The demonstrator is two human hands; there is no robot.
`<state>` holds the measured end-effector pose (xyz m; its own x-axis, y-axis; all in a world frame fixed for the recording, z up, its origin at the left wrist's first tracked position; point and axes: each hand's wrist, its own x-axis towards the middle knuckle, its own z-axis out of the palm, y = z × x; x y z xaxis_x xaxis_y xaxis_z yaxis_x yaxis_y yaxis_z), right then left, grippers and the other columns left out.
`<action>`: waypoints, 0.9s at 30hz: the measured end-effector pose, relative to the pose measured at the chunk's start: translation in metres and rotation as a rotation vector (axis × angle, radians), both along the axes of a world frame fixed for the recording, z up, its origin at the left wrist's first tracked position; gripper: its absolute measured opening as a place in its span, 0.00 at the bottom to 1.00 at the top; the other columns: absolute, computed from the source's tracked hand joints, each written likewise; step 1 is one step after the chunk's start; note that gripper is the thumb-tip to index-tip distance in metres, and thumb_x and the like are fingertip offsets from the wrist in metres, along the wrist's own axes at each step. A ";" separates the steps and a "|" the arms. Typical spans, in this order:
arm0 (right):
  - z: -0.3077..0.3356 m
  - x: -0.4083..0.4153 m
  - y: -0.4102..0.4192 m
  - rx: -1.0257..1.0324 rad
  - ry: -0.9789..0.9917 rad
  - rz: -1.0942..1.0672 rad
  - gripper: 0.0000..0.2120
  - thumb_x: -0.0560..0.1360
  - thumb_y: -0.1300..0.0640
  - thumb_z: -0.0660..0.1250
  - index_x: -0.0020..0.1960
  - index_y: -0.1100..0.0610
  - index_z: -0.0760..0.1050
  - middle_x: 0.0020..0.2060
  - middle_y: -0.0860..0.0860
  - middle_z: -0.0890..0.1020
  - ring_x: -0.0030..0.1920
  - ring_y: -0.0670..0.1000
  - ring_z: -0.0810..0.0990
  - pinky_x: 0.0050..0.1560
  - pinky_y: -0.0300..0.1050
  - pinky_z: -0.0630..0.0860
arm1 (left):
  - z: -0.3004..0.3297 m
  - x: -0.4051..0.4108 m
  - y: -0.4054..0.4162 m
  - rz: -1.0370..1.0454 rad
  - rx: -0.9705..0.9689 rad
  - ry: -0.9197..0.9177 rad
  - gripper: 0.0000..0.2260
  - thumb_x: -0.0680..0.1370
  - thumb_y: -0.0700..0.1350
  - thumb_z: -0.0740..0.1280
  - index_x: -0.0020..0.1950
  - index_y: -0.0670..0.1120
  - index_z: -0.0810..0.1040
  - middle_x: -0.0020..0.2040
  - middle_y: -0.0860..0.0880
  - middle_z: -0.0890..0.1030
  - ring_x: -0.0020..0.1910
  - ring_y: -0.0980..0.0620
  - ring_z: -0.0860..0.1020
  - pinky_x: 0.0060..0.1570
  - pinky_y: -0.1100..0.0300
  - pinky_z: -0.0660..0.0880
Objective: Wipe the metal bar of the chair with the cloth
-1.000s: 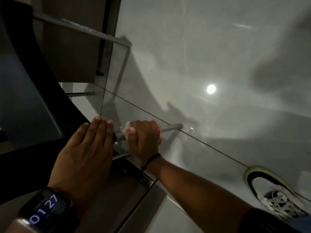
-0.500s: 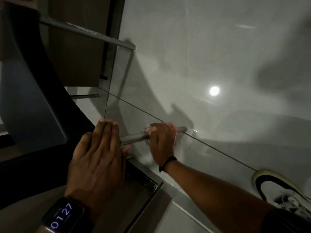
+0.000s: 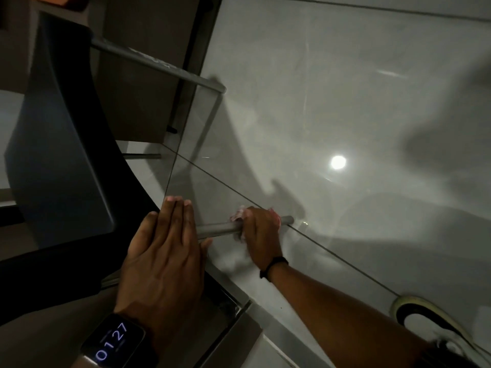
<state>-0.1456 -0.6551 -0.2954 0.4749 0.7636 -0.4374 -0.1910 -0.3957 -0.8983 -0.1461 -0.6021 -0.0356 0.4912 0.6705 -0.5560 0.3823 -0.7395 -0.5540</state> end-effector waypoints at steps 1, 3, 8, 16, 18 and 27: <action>-0.011 0.008 -0.004 -0.030 0.070 -0.003 0.28 0.90 0.43 0.49 0.42 0.48 0.81 0.40 0.45 0.89 0.49 0.48 0.87 0.78 0.52 0.69 | -0.001 0.000 0.000 0.008 0.000 -0.004 0.30 0.84 0.53 0.54 0.76 0.29 0.66 0.76 0.31 0.70 0.79 0.34 0.66 0.77 0.38 0.61; -0.022 0.029 -0.008 -0.118 0.248 -0.087 0.25 0.91 0.47 0.53 0.42 0.48 0.81 0.40 0.43 0.88 0.48 0.46 0.87 0.74 0.47 0.76 | -0.001 0.000 -0.002 0.015 0.013 -0.030 0.30 0.84 0.52 0.54 0.76 0.29 0.67 0.75 0.31 0.71 0.78 0.34 0.67 0.77 0.38 0.62; 0.015 0.084 -0.004 -0.277 0.527 -0.250 0.27 0.92 0.48 0.54 0.56 0.64 0.85 0.50 0.60 0.89 0.51 0.62 0.87 0.61 0.55 0.82 | 0.009 0.023 0.002 0.148 -0.016 -0.016 0.36 0.84 0.58 0.36 0.80 0.34 0.58 0.80 0.34 0.65 0.82 0.37 0.61 0.80 0.40 0.58; 0.186 0.224 0.096 -0.039 0.411 -0.249 0.22 0.92 0.50 0.55 0.58 0.60 0.83 0.53 0.57 0.90 0.58 0.61 0.88 0.67 0.59 0.82 | 0.109 0.129 0.092 0.288 0.111 -0.297 0.32 0.85 0.57 0.48 0.82 0.37 0.61 0.82 0.38 0.64 0.83 0.41 0.59 0.82 0.42 0.55; 0.229 0.250 0.137 0.005 0.324 -0.202 0.20 0.92 0.50 0.55 0.56 0.59 0.83 0.51 0.56 0.89 0.54 0.57 0.87 0.61 0.55 0.81 | 0.145 0.150 0.133 0.321 0.143 -0.313 0.32 0.85 0.58 0.42 0.84 0.39 0.55 0.84 0.39 0.58 0.85 0.43 0.53 0.83 0.44 0.48; 0.277 0.252 0.322 0.041 0.102 -0.086 0.18 0.92 0.52 0.55 0.60 0.61 0.82 0.54 0.58 0.88 0.58 0.61 0.86 0.69 0.65 0.79 | 0.173 0.154 0.314 0.365 0.120 -0.293 0.32 0.85 0.57 0.39 0.84 0.40 0.49 0.85 0.39 0.54 0.85 0.42 0.49 0.83 0.45 0.43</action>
<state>0.1063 -0.3326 -0.0181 0.4943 0.7401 -0.4560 -0.3136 -0.3374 -0.8876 0.0075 -0.2882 0.1374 0.3360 0.8793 -0.3377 0.7579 -0.4652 -0.4573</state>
